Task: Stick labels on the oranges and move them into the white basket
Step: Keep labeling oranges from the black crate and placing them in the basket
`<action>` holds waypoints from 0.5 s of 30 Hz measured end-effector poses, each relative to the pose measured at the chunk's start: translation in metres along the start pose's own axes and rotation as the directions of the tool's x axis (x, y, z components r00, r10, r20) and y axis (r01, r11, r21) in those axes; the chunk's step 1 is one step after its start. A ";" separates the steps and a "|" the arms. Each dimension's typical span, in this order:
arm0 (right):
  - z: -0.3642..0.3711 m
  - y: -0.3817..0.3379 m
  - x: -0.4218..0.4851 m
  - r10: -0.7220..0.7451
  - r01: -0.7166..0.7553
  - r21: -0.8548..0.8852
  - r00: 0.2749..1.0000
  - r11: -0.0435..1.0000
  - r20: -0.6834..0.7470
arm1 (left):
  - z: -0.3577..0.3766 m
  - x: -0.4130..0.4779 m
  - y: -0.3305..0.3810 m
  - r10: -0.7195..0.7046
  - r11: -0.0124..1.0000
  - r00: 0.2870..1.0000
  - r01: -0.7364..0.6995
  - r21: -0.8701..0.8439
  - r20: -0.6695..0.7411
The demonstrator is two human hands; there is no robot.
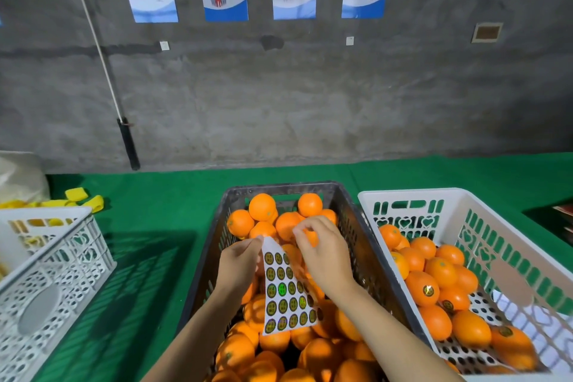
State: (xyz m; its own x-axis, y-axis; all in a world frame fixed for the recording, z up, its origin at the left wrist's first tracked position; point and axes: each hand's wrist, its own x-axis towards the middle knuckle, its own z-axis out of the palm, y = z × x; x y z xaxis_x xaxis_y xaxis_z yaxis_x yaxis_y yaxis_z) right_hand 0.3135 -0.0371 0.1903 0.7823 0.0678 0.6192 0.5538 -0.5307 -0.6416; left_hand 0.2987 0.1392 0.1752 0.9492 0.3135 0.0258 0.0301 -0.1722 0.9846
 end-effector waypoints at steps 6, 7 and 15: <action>-0.013 0.007 0.009 0.326 -0.324 0.256 0.945 0.911 0.035 | 0.000 -0.006 0.007 0.035 0.999 0.995 -0.038 -0.033 -0.092; -0.013 0.007 0.009 0.349 -0.353 0.250 0.935 0.902 0.061 | -0.001 -0.005 0.007 0.039 0.999 0.983 -0.044 -0.023 -0.177; -0.010 0.021 0.005 0.373 -0.370 -0.075 0.866 0.926 0.333 | -0.006 -0.007 0.010 0.076 0.997 0.890 -0.082 0.006 -0.450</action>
State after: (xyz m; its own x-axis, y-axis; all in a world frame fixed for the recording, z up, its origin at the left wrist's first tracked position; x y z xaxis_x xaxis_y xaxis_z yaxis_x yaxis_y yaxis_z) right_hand 0.3269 -0.0562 0.1842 0.9789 0.1427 0.1462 0.2024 -0.5796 -0.7894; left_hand 0.2909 0.1411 0.1863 0.7063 0.6858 0.1756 -0.0457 -0.2033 0.9780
